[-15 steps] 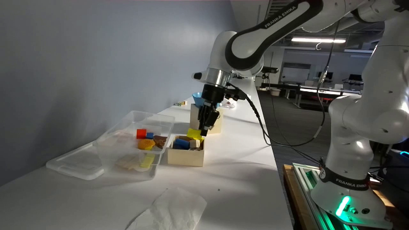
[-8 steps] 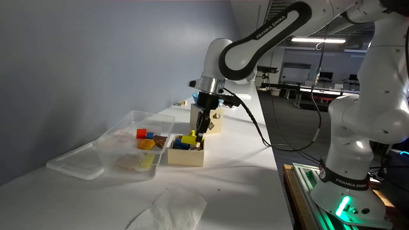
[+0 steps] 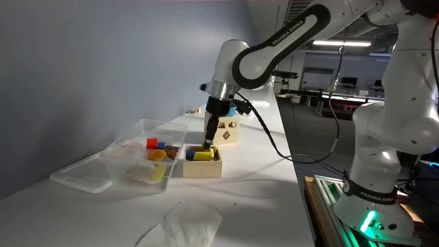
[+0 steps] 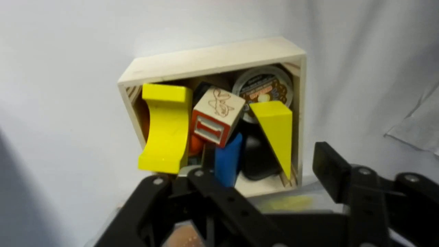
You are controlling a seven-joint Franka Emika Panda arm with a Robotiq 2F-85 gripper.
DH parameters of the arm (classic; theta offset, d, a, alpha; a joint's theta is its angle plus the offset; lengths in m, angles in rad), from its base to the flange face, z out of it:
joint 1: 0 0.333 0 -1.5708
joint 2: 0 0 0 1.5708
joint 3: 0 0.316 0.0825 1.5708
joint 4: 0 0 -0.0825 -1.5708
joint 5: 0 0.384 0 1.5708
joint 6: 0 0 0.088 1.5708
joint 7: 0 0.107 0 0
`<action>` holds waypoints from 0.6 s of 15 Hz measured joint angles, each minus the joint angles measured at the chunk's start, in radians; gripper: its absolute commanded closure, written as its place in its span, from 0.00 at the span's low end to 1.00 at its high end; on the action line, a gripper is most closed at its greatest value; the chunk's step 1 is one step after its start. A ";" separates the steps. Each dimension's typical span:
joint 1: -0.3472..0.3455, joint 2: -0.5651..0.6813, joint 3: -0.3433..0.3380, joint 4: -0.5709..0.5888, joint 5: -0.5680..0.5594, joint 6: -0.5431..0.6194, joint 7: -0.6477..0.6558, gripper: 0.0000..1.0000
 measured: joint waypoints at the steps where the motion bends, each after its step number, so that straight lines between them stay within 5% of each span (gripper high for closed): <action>1: -0.001 -0.016 -0.003 0.000 0.006 0.015 -0.012 0.00; 6: -0.010 -0.118 -0.035 0.001 0.016 0.100 -0.062 0.00; 9: -0.012 -0.064 -0.039 0.084 -0.036 0.105 -0.068 0.00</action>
